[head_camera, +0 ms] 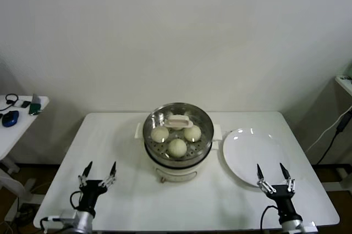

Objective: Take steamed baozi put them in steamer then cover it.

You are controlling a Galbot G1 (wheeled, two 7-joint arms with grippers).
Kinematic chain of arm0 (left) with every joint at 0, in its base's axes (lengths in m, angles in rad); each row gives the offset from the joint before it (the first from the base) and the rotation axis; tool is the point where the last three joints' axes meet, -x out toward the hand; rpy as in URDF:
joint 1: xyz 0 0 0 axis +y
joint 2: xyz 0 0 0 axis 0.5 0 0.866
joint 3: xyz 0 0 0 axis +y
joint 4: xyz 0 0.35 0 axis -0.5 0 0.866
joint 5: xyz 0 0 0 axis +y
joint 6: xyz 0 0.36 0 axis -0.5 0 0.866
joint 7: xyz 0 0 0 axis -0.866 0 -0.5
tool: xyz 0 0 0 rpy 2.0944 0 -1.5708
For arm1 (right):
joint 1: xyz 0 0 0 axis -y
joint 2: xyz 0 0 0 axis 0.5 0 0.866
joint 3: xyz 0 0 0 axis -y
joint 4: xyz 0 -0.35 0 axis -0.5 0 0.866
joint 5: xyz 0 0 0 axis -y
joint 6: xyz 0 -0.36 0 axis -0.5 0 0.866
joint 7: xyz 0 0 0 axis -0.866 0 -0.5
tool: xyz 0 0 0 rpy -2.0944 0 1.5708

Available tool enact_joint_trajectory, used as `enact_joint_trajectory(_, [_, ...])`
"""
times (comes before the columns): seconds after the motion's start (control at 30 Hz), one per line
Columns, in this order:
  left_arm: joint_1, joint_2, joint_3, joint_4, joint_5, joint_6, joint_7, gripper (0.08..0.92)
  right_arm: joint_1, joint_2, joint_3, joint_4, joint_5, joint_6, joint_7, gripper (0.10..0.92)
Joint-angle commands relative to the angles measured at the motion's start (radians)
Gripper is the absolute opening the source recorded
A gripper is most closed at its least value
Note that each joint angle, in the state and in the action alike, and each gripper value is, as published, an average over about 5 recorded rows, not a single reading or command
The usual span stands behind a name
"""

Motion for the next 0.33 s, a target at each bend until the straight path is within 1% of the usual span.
enact_joint_trajectory(0.03, [0.026, -0.004, 0.002, 0.03, -0.032, -0.095, 0.004, 0.823, -0.001, 0.006, 0.002, -0.003, 0.008, 0.007, 0.003, 0.823])
enact_joint_trajectory(0.33, [0.033, -0.003, 0.012, 0.029, -0.023, -0.096, 0.008, 0.823, -0.001, 0.01, 0.002, -0.001, 0.006, 0.008, 0.004, 0.822])
